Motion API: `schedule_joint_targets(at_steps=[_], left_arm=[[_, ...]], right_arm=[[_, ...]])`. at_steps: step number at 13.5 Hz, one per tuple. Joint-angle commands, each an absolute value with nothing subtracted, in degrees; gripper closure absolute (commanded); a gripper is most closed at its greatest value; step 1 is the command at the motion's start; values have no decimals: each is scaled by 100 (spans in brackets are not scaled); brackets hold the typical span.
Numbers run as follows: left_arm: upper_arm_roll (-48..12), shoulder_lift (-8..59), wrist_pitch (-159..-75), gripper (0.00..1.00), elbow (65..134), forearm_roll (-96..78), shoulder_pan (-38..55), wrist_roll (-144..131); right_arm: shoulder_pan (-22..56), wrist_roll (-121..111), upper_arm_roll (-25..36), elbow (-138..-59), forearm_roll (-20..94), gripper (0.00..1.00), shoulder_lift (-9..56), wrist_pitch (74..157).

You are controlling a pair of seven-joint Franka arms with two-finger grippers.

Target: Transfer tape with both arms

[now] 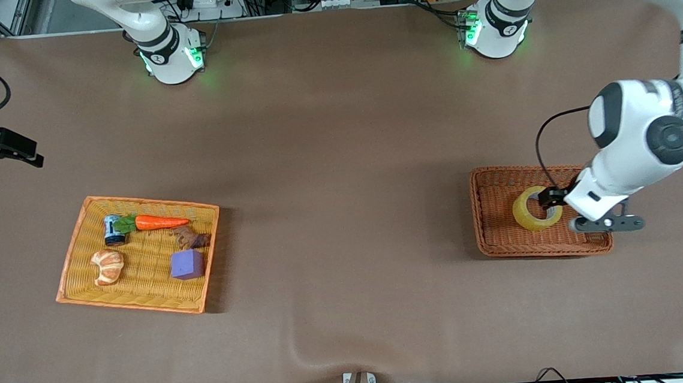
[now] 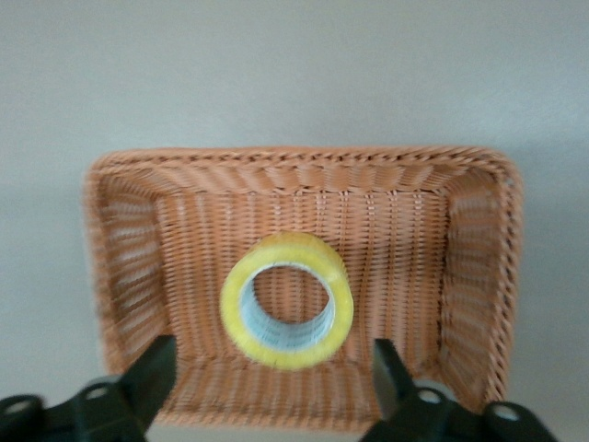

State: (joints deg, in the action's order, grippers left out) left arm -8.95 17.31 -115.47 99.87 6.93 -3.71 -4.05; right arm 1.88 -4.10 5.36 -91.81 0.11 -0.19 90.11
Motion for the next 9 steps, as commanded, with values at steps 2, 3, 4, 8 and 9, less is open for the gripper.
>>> schedule_joint_targets(at_steps=[2, 3, 4, 8, 9], left_arm=[[-975, 1626, -9647, 0, 8397, 783, -360, -369], [-1054, 1565, -9320, 0, 8211, 756, -378, -378], [-1081, 1286, -9221, 0, 8192, 747, -378, -369], [-1090, 564, -8905, 0, 8331, 317, -404, -360], [-1090, 467, -8903, 0, 8428, 308, -387, -395]], right_arm=[[176, -474, 554, -9097, 9, 0, -9, 8947], [132, -492, 562, -9097, 9, 0, -9, 8947], [114, -492, 562, -9088, 17, 0, -9, 8965], [36, -658, 571, -9079, 17, 0, 9, 8982], [26, -703, 571, -9079, 18, 0, -9, 8974]])
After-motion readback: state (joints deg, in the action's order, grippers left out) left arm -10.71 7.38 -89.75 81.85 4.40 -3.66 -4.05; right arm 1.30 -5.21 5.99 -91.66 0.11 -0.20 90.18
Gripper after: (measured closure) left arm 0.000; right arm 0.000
